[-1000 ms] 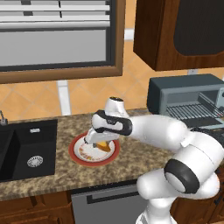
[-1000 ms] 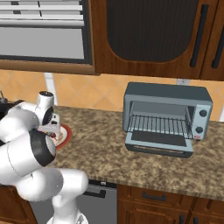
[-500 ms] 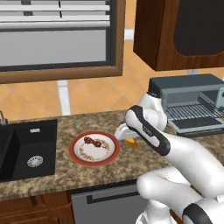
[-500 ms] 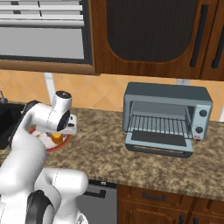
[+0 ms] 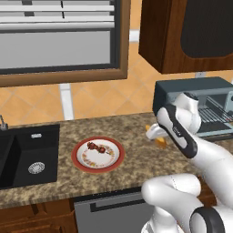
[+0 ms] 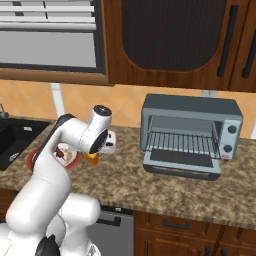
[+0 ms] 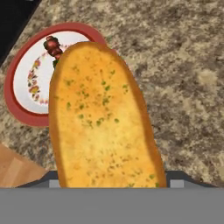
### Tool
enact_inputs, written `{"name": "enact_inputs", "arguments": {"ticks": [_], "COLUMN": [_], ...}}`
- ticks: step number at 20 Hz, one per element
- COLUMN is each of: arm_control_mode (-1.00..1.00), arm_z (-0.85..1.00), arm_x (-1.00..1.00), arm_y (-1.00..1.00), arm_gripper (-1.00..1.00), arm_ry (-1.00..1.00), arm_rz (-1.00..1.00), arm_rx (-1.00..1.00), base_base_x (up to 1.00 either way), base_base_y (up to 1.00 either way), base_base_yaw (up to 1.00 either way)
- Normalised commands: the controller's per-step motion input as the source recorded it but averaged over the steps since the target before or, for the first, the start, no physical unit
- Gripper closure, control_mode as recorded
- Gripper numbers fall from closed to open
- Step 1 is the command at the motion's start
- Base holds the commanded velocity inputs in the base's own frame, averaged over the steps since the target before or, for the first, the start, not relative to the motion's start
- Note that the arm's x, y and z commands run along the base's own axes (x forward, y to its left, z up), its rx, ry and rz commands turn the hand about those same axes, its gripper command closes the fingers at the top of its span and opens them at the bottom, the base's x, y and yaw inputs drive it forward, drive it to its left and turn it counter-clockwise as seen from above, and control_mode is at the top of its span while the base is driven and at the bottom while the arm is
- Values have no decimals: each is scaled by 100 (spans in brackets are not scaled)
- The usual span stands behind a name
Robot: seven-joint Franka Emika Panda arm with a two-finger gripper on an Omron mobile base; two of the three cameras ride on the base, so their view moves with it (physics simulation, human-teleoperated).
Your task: Pick up the kebab skewer and baguette bread, and place them inside the toaster oven. Close the toaster oven door and start by setting the timer.
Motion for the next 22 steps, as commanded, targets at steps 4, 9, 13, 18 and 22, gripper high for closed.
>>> {"name": "enact_inputs", "arguments": {"ticks": [4, 9, 13, 18, 22], "arm_control_mode": [-100, -100, -100, -100, -100], "arm_z": [28, 5, 0, 3, 11], "arm_x": [49, 34, 37, 36, 38], "arm_y": [-100, -92, -71, -69, -78], "arm_gripper": [100, 100, 100, 100, 100], "arm_ry": [0, -8, -14, -13, 0], "arm_rz": [0, -1, -2, -4, -8], "arm_rx": [0, 0, 0, -1, 0], "base_base_x": [0, 0, 0, 0, 0], "base_base_y": [0, 0, 0, 0, 0], "base_base_yaw": [0, 0, 0, 0, 0]}}
